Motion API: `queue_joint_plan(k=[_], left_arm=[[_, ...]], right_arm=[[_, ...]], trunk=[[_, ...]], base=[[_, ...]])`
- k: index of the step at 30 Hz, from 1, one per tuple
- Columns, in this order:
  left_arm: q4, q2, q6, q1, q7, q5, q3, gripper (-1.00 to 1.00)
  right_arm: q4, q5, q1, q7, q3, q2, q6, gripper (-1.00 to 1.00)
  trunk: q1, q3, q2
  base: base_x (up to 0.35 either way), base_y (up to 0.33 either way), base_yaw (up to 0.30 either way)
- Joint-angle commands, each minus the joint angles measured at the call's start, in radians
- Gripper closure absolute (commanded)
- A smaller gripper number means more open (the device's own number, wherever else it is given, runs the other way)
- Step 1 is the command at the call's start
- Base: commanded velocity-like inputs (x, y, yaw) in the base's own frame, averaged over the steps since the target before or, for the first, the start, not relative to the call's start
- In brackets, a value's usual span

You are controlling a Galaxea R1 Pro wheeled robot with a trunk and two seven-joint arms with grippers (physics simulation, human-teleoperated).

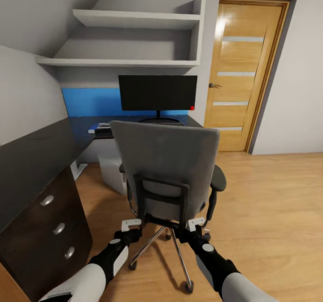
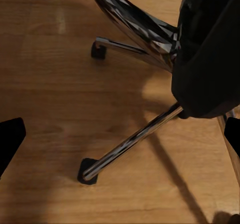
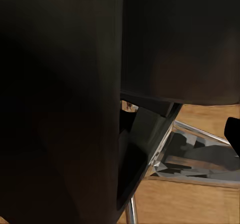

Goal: In the bedroom, organize the workspace by keeping the computer under the desk, ensuring the monitor is on the desk, placing the keyboard on the desk next to the monitor, placing the mouse on the desk next to the keyboard, moving the folder from the swivel chair onto the desk next to the mouse, stacking the notebook on top of the folder with the pen on top of the notebook, and positioning the swivel chair next to the desk.

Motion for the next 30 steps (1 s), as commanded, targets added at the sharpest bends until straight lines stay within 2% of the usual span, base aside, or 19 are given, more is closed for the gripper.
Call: queue_joint_plan(k=[1, 9, 19, 30], left_arm=[[0.000, -0.001, -0.002, -0.001, 0.001, -0.011, 0.009, -1.00], [0.000, 0.000, -0.002, -0.001, 0.001, -0.011, 0.009, -1.00], [0.000, 0.000, -0.002, -0.001, 0.002, -0.010, 0.009, -1.00], [0.000, -0.001, -0.002, -0.001, 0.001, -0.011, 0.009, -1.00]], right_arm=[[0.000, 0.008, -0.001, -0.001, -0.003, 0.000, -0.003, -1.00], [0.000, 0.008, -0.001, -0.001, -0.003, 0.000, -0.003, -1.00], [0.000, 0.008, -0.001, -0.001, -0.003, 0.000, -0.003, -1.00], [0.000, 0.008, -0.001, -0.001, -0.003, 0.000, -0.003, -1.00]], trunk=[[0.000, -0.001, 0.000], [0.000, -0.004, 0.000], [0.000, -0.015, 0.000], [0.000, -0.017, 0.000]], base=[[0.322, 0.000, 0.000], [0.286, 0.000, 0.036], [0.083, 0.000, 0.133], [0.166, 0.000, 0.015]])
